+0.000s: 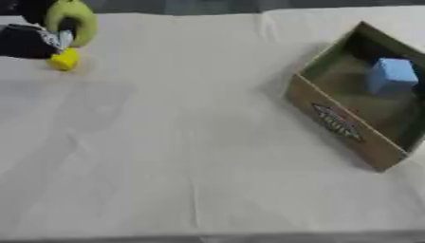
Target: Pick up the objects with one hand, pass them to the other hand, and then place them into the box on the other side of the table.
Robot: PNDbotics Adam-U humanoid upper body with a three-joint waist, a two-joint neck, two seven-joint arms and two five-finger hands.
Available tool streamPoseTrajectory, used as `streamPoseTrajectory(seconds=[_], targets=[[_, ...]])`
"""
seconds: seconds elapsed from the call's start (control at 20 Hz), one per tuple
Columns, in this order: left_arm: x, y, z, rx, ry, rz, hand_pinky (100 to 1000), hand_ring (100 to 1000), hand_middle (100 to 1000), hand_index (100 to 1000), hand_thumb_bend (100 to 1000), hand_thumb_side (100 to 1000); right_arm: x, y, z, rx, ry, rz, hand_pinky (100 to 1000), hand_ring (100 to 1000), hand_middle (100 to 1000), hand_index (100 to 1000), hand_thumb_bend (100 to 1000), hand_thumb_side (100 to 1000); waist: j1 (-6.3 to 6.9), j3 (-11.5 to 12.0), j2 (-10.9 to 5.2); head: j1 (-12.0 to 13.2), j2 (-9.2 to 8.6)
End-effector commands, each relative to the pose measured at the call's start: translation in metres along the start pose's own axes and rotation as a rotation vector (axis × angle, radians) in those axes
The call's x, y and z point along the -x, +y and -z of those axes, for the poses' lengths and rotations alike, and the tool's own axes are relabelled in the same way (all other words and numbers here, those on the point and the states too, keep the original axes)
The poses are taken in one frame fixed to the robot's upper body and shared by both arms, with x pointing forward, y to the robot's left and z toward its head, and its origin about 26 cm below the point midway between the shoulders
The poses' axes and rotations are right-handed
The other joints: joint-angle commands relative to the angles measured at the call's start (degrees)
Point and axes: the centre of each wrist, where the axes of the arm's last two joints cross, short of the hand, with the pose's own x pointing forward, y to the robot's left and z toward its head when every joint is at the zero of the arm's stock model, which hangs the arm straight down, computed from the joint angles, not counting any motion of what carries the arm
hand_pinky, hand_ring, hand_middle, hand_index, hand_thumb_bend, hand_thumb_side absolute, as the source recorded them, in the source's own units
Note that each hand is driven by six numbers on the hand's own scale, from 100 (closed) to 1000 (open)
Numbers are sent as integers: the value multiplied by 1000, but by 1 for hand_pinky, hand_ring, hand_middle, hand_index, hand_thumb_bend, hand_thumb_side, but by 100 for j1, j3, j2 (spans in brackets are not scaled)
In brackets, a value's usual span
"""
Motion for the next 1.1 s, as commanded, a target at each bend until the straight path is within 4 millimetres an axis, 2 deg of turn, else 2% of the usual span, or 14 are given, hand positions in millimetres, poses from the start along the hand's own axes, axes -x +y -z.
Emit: streamPoseTrajectory(seconds=[0.05,0.35,0.7,1.1], targets=[[-11,6,-1,-31,-46,9,607,506,431,485,100,194,-17,-13,7,-1,-31,-44,970,774,858,759,100,506,17,-3,-199,-51,-52],[-28,-10,2,-58,-112,-8,604,499,427,481,100,197,-19,-11,9,-10,-40,-41,970,775,855,760,100,508,3,0,-194,-38,-60],[-45,-32,7,-97,-189,-42,602,492,419,475,100,223,-18,-8,10,-18,-40,-39,969,776,856,760,100,509,-26,-7,-191,-180,-65],[-56,-52,14,-117,-253,-40,600,490,419,474,100,223,-25,-2,18,-80,-70,-59,966,779,858,769,100,493,-43,-8,-193,-115,-53]])
